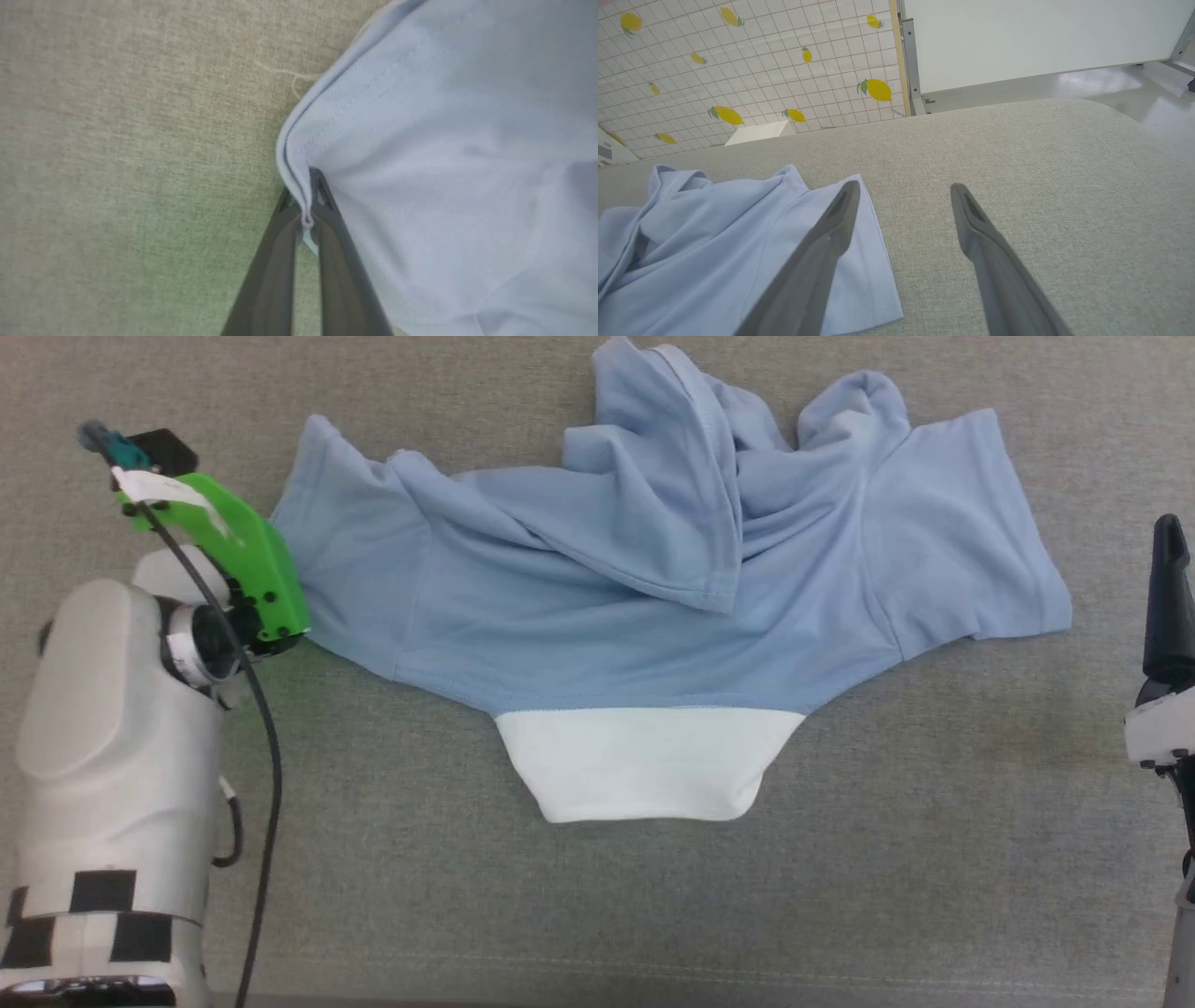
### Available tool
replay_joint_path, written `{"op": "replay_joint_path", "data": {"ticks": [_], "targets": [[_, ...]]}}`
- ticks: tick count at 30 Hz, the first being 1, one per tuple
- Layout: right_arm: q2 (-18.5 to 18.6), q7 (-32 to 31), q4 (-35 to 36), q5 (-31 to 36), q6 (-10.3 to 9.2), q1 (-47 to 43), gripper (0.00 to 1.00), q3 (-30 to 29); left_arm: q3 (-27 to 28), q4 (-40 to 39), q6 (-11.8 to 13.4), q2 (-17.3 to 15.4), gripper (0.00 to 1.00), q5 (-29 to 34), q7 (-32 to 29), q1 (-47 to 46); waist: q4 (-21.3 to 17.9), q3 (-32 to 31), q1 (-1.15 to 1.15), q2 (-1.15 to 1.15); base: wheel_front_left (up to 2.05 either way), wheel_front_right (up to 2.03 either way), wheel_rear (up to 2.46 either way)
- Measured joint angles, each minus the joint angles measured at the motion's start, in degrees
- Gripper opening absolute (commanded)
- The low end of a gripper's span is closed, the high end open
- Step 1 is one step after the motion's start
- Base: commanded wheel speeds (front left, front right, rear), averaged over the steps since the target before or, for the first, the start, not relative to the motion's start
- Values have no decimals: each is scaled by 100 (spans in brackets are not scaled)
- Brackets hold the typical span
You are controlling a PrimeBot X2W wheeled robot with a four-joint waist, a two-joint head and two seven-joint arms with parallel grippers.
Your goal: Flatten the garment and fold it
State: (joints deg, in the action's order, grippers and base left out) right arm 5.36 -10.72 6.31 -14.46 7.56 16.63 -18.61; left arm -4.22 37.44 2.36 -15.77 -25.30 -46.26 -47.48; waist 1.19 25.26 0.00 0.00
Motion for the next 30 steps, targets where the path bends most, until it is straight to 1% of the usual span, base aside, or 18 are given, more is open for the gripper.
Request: {"op": "replay_joint_path", "data": {"ticks": [4, 7, 9, 12, 17, 20, 22, 25, 30], "targets": [[35, -3, -55, 81, 0, 13, 100, 21, 66, -214, -86, 116, 0, -189, 231, 186, 112, -64, 0, 0, 0, 0, 0], [123, -258, -169, 281, 0, 27, 100, 15, 152, -472, -132, 214, 0, -258, 559, 374, 191, -155, 0, 0, 0, 0, 0], [269, -746, -311, 516, 0, 52, 100, 55, 214, -701, -142, 325, 0, -336, 805, 530, 249, -227, 0, 0, 0, 0, 0], [474, -1803, -568, 681, 0, 271, 100, 227, 258, -1073, -181, 353, 0, -414, 1016, 729, 312, -328, 0, 0, 0, 0, 0], [1066, -3773, -972, 787, 0, 868, 100, 909, 288, -1813, -171, 392, 0, -456, 1140, 1065, 430, -383, 0, 0, 0, 0, 0], [1370, -4636, -1148, 759, 1, 1066, 100, 1221, 253, -2162, -140, 471, 0, -475, 1138, 1238, 490, -327, 1, 0, 0, 0, 0], [1538, -5057, -1221, 697, 1, 1099, 100, 1392, 216, -2346, -122, 525, 0, -503, 1136, 1312, 527, -273, 1, 0, 0, 0, 0], [1618, -5428, -1248, 573, 0, 1103, 100, 1563, 179, -2548, -113, 556, 0, -508, 1137, 1395, 572, -182, 1, 0, 0, 0, 0], [1778, -5533, -1226, 443, 0, 1127, 100, 1760, 163, -2684, -71, 598, 0, -547, 1129, 1483, 611, -66, 0, 0, 0, 0, 0]]}}
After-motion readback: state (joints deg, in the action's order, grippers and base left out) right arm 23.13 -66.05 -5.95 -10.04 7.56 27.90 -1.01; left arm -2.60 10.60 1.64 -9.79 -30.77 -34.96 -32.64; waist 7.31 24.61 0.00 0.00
